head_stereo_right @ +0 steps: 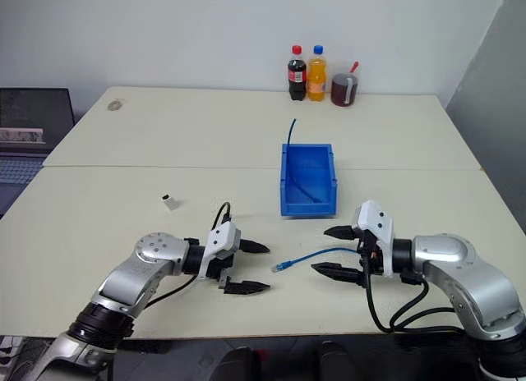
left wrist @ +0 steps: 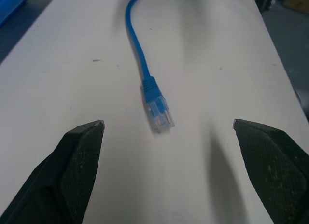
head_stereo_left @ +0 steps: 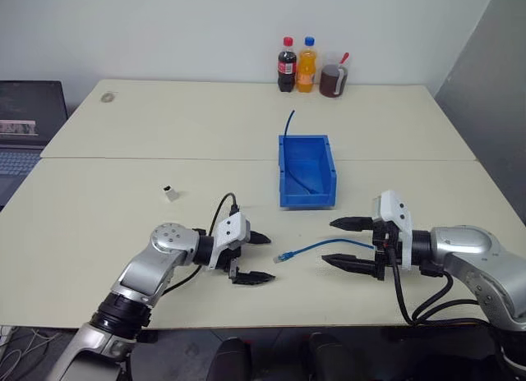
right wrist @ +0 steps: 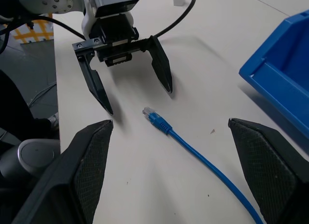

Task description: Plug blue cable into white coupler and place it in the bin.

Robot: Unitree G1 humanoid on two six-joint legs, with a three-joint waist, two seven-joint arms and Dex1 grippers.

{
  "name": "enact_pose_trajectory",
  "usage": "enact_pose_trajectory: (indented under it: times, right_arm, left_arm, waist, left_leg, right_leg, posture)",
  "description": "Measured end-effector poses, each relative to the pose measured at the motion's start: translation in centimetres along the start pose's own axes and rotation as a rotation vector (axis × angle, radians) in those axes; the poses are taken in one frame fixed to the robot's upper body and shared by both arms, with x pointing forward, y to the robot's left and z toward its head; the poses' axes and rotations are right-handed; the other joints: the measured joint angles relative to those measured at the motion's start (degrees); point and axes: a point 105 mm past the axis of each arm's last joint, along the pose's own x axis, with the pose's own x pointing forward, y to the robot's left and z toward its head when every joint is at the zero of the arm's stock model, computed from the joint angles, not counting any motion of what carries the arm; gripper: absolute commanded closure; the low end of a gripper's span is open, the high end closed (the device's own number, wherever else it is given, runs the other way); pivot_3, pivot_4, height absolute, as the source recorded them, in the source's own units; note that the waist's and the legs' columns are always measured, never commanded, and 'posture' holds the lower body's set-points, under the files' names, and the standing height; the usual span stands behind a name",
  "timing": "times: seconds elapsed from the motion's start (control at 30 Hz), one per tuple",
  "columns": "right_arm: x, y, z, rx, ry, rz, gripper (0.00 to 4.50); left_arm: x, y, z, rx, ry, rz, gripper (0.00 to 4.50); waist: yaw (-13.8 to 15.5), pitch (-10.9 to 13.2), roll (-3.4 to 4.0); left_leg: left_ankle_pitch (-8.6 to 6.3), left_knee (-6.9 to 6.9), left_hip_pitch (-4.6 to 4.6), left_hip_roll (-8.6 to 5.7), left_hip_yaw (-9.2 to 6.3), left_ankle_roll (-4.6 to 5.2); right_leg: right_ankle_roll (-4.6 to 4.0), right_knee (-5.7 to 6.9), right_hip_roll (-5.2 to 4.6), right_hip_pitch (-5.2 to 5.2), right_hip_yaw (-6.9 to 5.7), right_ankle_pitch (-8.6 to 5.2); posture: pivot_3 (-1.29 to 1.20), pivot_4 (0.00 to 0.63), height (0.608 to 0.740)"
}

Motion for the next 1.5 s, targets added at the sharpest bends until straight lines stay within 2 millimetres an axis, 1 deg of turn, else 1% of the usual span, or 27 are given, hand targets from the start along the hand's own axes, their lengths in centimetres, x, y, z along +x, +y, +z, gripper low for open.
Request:
enact_pose_trajectory:
  times: [0.07, 0.17, 0.27, 0.3, 0.33, 0.37, 0.47, 0.63, 0.67, 0.97, 1.03, 1.1, 1.13, 1.2, 1.27, 1.33, 1.37, 1.43, 1.5]
  right_arm:
    - [-0.2, -0.1, 0.0, 0.007, -0.003, -0.013, 0.42]
    - [-0.4, -0.2, -0.7, 0.028, 0.016, -0.031, 0.42]
    - [-0.6, -0.4, -0.6, 0.028, 0.015, -0.048, 0.42]
    - [-0.7, -0.5, -0.6, 0.026, 0.012, -0.057, 0.42]
    - [-0.8, -0.7, -0.5, 0.024, 0.010, -0.068, 0.42]
    - [-0.9, -0.7, -0.4, 0.023, 0.008, -0.073, 0.42]
    - [-1.1, -0.8, -0.4, 0.021, 0.006, -0.081, 0.42]
    - [-1.1, -0.9, -0.5, 0.024, 0.007, -0.087, 0.42]
    - [-1.1, -0.9, -0.5, 0.025, 0.007, -0.087, 0.42]
    - [-1.1, -0.8, -0.8, 0.035, 0.010, -0.089, 0.42]
    - [-1.1, -0.7, -0.7, 0.059, 0.001, -0.087, 0.42]
    - [-1.2, -0.7, -0.5, 0.097, -0.021, -0.089, 0.42]
    - [-1.3, -0.8, -0.4, 0.121, -0.033, -0.094, 0.42]
    - [-1.4, -0.8, -0.3, 0.157, -0.049, -0.100, 0.42]
    - [-1.1, -0.8, 0.2, 0.191, -0.080, -0.095, 0.42]
    - [-0.7, -0.7, 1.1, 0.236, -0.125, -0.075, 0.42]
    - [-0.4, -0.6, 1.6, 0.254, -0.147, -0.058, 0.42]
    - [0.0, -0.3, 2.7, 0.280, -0.180, -0.023, 0.42]
    - [0.3, -0.1, 3.8, 0.291, -0.206, 0.002, 0.42]
  left_arm:
    - [0.4, -0.1, -0.1, -0.005, -0.003, -0.004, 0.74]
    - [0.9, -0.4, -0.2, 0.004, -0.007, -0.018, 1.40]
    - [0.9, -0.2, -0.3, 0.003, -0.004, -0.014, 2.00]
    - [0.9, -0.2, -0.4, 0.005, -0.002, -0.014, 2.07]
    - [1.0, -0.3, -0.4, 0.008, -0.001, -0.014, 2.38]
    - [1.0, -0.3, -0.4, 0.011, -0.001, -0.015, 2.55]
    - [1.0, -0.4, -0.6, 0.016, 0.002, -0.016, 3.27]
    - [1.3, -0.2, -0.7, 0.023, 0.004, -0.016, 4.18]
    - [1.3, -0.2, -0.7, 0.023, 0.004, -0.016, 4.27]
    - [1.2, 0.0, -0.6, 0.038, 0.012, -0.022, 4.28]
    - [0.4, 0.1, -0.7, 0.008, 0.035, -0.033, 4.28]
    - [-1.1, 0.7, -0.6, -0.048, 0.067, -0.027, 4.28]
    - [-2.2, 1.2, -0.2, -0.094, 0.066, -0.010, 4.28]
    - [-3.7, 2.1, 1.4, -0.180, 0.012, 0.015, 4.28]
    - [-4.9, 2.9, 4.4, -0.253, -0.081, 0.022, 4.28]
    - [-5.8, 3.4, 7.7, -0.271, -0.167, 0.023, 4.28]
    - [-6.1, 3.7, 9.0, -0.273, -0.204, 0.027, 4.28]
    - [-5.9, 4.0, 11.4, -0.286, -0.284, 0.022, 4.28]
    - [-5.1, 3.9, 12.8, -0.318, -0.342, 0.002, 4.28]
  waist:
    - [0.0, 0.0, 0.00]
    - [0.0, 0.0, 0.00]
    - [0.0, 0.0, -0.01]
    - [0.0, 0.0, -0.01]
    - [0.0, 0.0, -0.01]
    - [0.0, 0.0, -0.01]
    - [0.0, 0.0, -0.01]
    - [0.0, 0.0, -0.03]
    - [0.0, 0.0, -0.03]
    - [0.0, 0.0, -0.03]
    - [-0.1, 0.0, -0.03]
    - [-0.5, 0.0, -0.05]
    - [-0.6, 0.0, -0.04]
    - [-0.5, 0.0, -0.07]
    - [-0.5, 0.1, -0.13]
    - [-0.4, 0.1, -0.13]
    - [-0.3, 0.1, -0.13]
    - [-0.1, 0.1, -0.12]
    - [0.0, 0.1, -0.13]
  left_leg:
    - [0.00, -0.02, -0.01, 0.01, -0.02, 0.00]
    - [0.00, -0.04, -0.02, 0.01, -0.01, 0.00]
    - [0.00, -0.04, -0.01, 0.01, -0.02, 0.01]
    - [0.00, -0.03, -0.01, 0.00, -0.02, 0.01]
    - [0.00, -0.04, -0.01, 0.01, -0.02, 0.01]
    - [0.00, -0.04, -0.01, 0.01, -0.02, 0.01]
    - [-0.01, -0.05, -0.01, 0.01, -0.01, 0.01]
    - [-0.01, -0.06, -0.01, 0.00, -0.02, 0.01]
    - [-0.01, -0.06, 0.00, 0.00, -0.02, 0.01]
    - [-0.01, -0.05, 0.00, 0.00, -0.03, 0.01]
    - [-0.01, -0.07, 0.00, 0.03, -0.03, 0.01]
    - [-0.01, -0.08, -0.01, 0.07, -0.06, 0.01]
    - [-0.01, -0.10, 0.00, 0.07, -0.07, 0.01]
    - [-0.01, -0.09, -0.04, 0.06, -0.09, 0.01]
    - [-0.01, -0.07, -0.10, 0.05, -0.11, 0.01]
    - [-0.01, -0.07, -0.11, 0.02, -0.09, 0.01]
    - [-0.01, -0.08, -0.12, 0.01, -0.07, 0.01]
    - [-0.01, -0.09, -0.16, 0.01, -0.07, 0.01]
    - [-0.01, -0.09, -0.23, 0.01, -0.08, 0.01]
  right_leg:
    - [0.01, -0.05, 0.01, 0.01, 0.00, 0.00]
    - [0.01, -0.11, 0.00, 0.02, 0.00, 0.00]
    - [0.02, -0.11, 0.00, 0.03, 0.00, 0.01]
    - [0.02, -0.10, 0.00, 0.03, 0.00, 0.01]
    - [0.02, -0.11, 0.00, 0.03, 0.00, 0.01]
    - [0.02, -0.11, 0.00, 0.03, 0.00, 0.01]
    - [0.02, -0.15, 0.00, 0.04, 0.00, 0.01]
    - [0.03, -0.17, 0.00, 0.05, -0.01, 0.01]
    - [0.03, -0.18, 0.00, 0.06, -0.01, 0.01]
    - [0.05, -0.19, 0.00, 0.07, -0.01, 0.02]
    - [0.05, -0.17, 0.03, 0.05, -0.01, 0.02]
    - [0.04, -0.14, 0.07, 0.02, -0.02, 0.03]
    - [0.04, -0.13, 0.08, 0.01, -0.03, 0.02]
    - [0.04, -0.15, 0.07, 0.01, -0.08, 0.02]
    - [0.05, -0.17, 0.05, 0.00, -0.17, 0.03]
    - [0.10, -0.25, 0.02, 0.02, -0.20, 0.05]
    - [0.14, -0.30, 0.02, 0.01, -0.21, 0.07]
    - [0.21, -0.44, 0.01, 0.03, -0.21, 0.11]
    - [0.26, -0.55, 0.01, 0.02, -0.20, 0.15]
  posture:
    - [0.00, 0.150, 0.740]
    - [0.00, 0.150, 0.740]
    - [0.00, 0.150, 0.740]
    - [0.00, 0.150, 0.740]
    - [0.00, 0.150, 0.740]
    - [0.00, 0.150, 0.740]
    - [0.00, 0.150, 0.740]
    - [0.00, 0.150, 0.740]
    - [0.00, 0.150, 0.740]
    - [0.00, 0.150, 0.740]
    - [0.00, 0.150, 0.740]
    - [0.00, 0.150, 0.740]
    - [0.00, 0.150, 0.740]
    - [0.00, 0.150, 0.740]
    - [0.00, 0.150, 0.740]
    - [0.00, 0.150, 0.740]
    - [0.00, 0.150, 0.740]
    - [0.00, 0.150, 0.740]
    - [0.00, 0.150, 0.740]
